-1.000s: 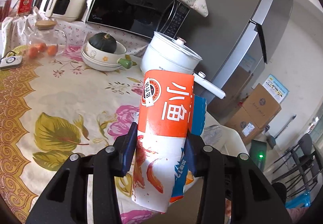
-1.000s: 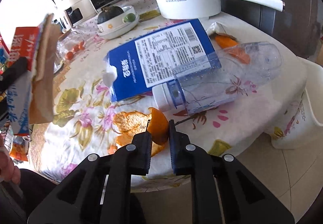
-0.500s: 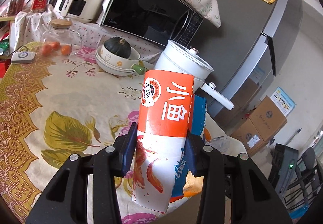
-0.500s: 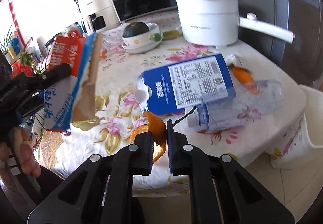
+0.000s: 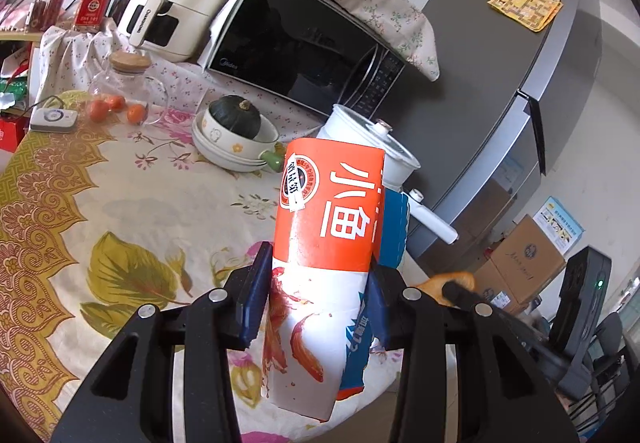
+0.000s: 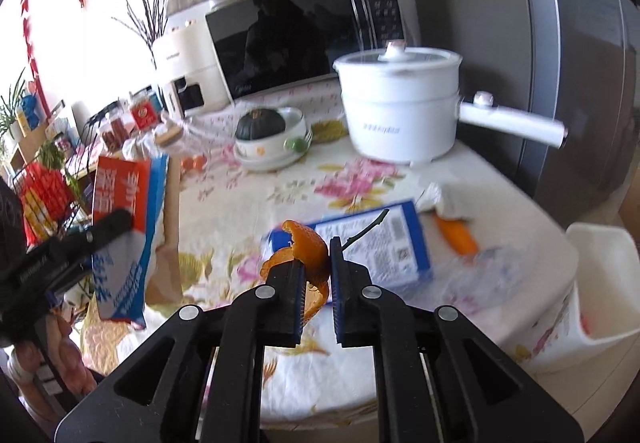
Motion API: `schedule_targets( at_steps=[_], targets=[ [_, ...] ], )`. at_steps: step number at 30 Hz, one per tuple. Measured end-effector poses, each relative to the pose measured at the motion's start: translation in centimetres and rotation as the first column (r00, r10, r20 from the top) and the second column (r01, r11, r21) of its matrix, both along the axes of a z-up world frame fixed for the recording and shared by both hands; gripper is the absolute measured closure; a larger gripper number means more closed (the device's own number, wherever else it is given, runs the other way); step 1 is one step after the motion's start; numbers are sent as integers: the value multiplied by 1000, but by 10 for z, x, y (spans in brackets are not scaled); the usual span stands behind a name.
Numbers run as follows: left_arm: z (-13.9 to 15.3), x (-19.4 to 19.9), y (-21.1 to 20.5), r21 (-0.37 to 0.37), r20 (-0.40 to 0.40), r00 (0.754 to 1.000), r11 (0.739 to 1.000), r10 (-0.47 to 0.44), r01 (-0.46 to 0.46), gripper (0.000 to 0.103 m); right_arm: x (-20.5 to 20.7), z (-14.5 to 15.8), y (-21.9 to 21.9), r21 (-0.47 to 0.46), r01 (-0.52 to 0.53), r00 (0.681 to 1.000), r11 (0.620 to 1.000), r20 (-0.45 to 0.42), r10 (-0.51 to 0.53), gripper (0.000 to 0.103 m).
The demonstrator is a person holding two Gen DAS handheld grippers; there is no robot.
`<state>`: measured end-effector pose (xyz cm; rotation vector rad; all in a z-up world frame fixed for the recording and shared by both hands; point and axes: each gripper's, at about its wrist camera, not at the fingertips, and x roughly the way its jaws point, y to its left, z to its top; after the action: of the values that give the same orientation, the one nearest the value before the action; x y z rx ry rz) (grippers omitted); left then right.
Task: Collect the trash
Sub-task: 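Grasp the orange peel with the right tool while the left tool holds the snack bag, then carry the snack bag and orange peel toward the white bin with both tools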
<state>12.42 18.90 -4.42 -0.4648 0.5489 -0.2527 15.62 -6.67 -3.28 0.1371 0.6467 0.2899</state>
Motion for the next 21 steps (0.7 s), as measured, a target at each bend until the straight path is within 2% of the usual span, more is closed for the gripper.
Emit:
schedule_targets(
  at_steps=[8,21],
  targets=[
    [17,14,-43,-21,20,998,998,-51,52,60,2,24,-35,-6,52,997,999,63,-52,93],
    [52,32,-145,37,65,984,986,-164,162,60,-2,50,-127,-9,184,974,983,135,-181,93]
  ],
)
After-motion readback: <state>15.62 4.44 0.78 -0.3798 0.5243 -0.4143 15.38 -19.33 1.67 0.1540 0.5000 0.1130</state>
